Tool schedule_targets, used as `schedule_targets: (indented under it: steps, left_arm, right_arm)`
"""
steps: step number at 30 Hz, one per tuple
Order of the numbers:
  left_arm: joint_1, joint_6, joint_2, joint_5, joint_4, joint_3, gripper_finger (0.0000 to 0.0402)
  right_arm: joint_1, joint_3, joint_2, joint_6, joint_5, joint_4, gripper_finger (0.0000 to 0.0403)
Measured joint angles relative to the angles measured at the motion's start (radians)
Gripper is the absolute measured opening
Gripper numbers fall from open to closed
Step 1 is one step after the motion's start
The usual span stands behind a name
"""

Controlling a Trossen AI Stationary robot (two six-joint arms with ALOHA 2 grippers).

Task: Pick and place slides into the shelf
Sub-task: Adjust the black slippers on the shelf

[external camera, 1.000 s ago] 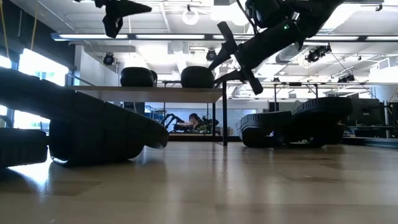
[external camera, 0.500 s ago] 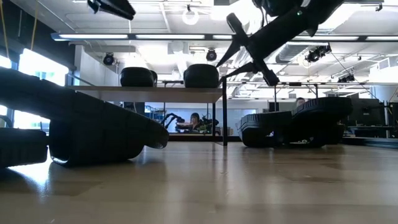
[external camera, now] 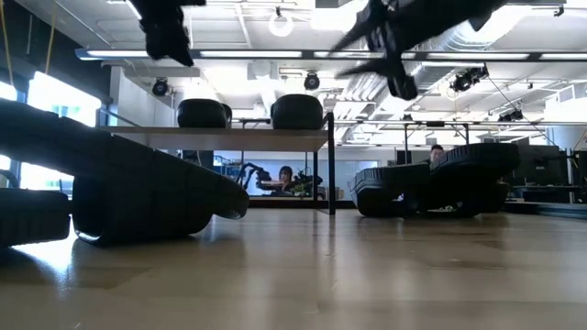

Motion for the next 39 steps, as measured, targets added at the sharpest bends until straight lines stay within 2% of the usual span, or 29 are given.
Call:
schedule_targets:
  steps: [6, 12, 16, 20, 24, 29, 39]
  left_arm:
    - [0.104, -0.014, 0.073, 0.077, -0.005, 0.0, 0.0115]
    - [0.161, -0.016, 0.084, 0.106, 0.002, 0.0, 0.0115]
    - [0.206, -0.009, 0.084, 0.194, 0.002, 0.0, 0.0115]
    - [0.243, -0.005, 0.084, 0.217, 0.013, 0.0, 0.0115]
    - [0.282, 0.036, 0.084, 0.307, 0.034, 0.0, 0.0115]
    - [0.318, 0.052, 0.084, 0.295, 0.062, 0.0, 0.0115]
    - [0.374, 0.123, 0.137, 0.356, 0.113, 0.0, 0.0115]
  right_arm:
    - [0.084, 0.0, -0.082, -0.139, 0.023, 0.014, 0.0131]
    - [0.132, 0.0, -0.141, -0.216, 0.117, 0.007, 0.0131]
    - [0.138, 0.0, -0.154, -0.249, 0.142, 0.002, 0.0131]
    - [0.138, 0.0, -0.154, -0.264, 0.143, 0.002, 0.013]
    - [0.138, 0.0, -0.154, -0.287, 0.143, -0.002, 0.013]
    - [0.137, 0.0, -0.154, -0.308, 0.151, -0.001, 0.013]
    - [0.138, 0.0, -0.154, -0.323, 0.163, -0.001, 0.013]
